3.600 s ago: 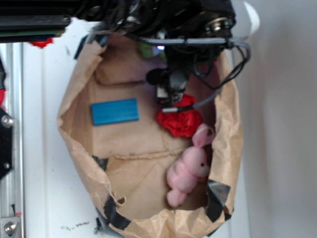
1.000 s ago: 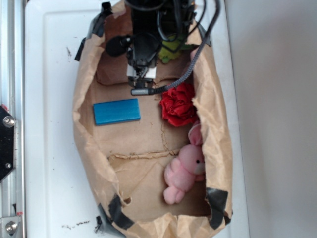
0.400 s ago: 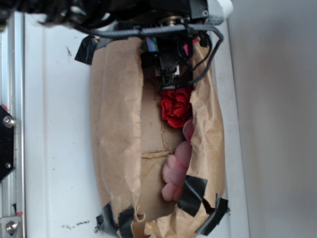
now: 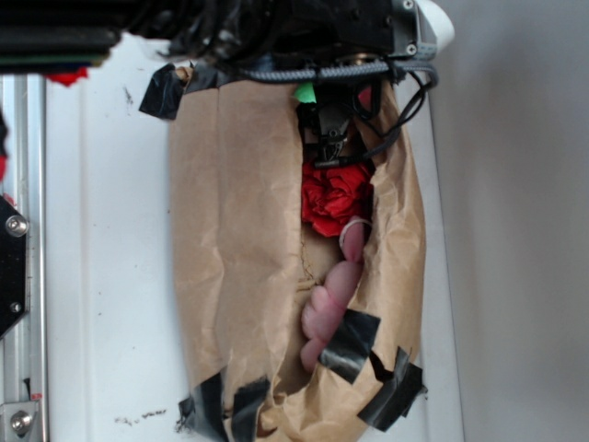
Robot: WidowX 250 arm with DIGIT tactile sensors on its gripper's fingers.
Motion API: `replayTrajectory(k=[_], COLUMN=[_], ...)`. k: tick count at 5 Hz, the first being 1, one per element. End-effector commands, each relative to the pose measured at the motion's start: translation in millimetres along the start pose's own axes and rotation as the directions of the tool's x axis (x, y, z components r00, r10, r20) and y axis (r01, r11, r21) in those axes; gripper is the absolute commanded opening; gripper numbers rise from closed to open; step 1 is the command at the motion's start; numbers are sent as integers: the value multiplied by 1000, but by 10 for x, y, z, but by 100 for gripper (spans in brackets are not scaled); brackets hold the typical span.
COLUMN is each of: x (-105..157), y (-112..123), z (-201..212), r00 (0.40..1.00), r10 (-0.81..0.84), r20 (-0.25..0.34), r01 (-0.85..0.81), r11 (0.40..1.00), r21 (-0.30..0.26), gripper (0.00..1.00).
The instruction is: Grab the green animal.
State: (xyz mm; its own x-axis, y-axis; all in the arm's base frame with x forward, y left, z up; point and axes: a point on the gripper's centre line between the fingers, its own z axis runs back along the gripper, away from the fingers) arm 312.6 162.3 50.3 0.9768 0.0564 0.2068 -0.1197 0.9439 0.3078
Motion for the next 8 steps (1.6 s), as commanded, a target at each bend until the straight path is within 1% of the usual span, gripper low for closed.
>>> replayTrajectory(k=[1, 2, 3, 4, 5, 6, 7, 8], x=[-247, -321, -355, -350, -325, -288, -231, -161], y=[-40, -21, -9, 8, 47, 165, 199, 109], z=[175, 292, 316, 380, 487, 910, 1231, 1454], r00=[999, 998, 997, 998, 998, 1000, 999, 999], r10=[14, 21, 26, 34, 30, 19, 45, 40], r20=[51, 59, 66, 62, 54, 15, 5, 34], r01=[-16, -21, -26, -32, -26, -16, -42, -24], r11=[999, 1000, 1000, 999, 996, 976, 952, 929], r21=[39, -1, -8, -33, -80, -219, -302, -368], gripper=[0, 0, 0, 0, 0, 0, 0, 0])
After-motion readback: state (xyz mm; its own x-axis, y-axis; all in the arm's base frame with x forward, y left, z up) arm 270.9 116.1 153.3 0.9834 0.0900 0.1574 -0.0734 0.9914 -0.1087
